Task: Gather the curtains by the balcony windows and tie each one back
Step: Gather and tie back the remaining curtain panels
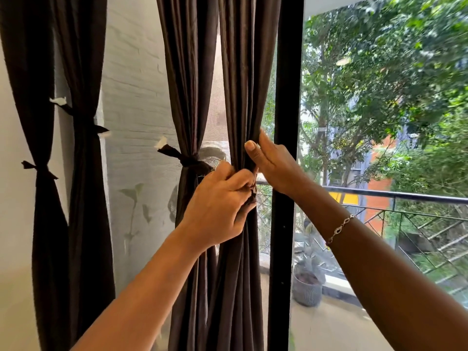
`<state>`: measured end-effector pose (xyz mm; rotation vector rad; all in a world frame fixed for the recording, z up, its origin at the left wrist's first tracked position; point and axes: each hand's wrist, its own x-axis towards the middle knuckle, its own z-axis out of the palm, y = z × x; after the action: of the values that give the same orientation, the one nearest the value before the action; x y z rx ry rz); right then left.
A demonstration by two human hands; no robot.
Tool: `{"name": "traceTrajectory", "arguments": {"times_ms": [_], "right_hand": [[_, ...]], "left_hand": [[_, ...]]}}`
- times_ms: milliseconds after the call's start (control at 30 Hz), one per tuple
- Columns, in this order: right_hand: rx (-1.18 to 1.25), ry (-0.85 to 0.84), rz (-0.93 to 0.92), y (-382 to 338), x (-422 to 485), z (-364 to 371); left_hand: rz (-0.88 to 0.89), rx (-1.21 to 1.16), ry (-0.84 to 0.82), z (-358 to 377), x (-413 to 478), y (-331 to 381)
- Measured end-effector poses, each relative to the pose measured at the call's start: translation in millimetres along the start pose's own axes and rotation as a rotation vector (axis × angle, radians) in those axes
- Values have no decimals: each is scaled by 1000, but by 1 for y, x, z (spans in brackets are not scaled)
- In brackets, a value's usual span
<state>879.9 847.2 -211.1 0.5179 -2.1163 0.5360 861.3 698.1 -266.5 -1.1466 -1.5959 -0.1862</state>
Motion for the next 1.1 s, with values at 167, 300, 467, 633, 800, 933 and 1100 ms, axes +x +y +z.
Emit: {"name": "traceTrajectory", "arguments": {"times_ms": [167, 300, 467, 633, 800, 933, 1100], "right_hand": [[9, 9, 3, 4, -3, 0], [66, 1, 51, 5, -7, -1], [319, -52, 108, 2, -27, 0], [865, 271, 348, -1, -76, 19], [827, 273, 427, -6, -109, 43], [580, 260, 392, -7, -106, 44], [612, 271, 401, -4, -102, 32]], "left_hand": [[9, -26, -121, -4, 2, 5], [-116, -109, -196, -2, 8, 3], [-338, -435, -268, 0, 14, -2], [-492, -629, -403, 5, 16, -10], [-542, -798, -384, 9, 17, -6], [-533, -816, -352, 11, 17, -3], [-506, -803, -275, 14, 11, 0]]}}
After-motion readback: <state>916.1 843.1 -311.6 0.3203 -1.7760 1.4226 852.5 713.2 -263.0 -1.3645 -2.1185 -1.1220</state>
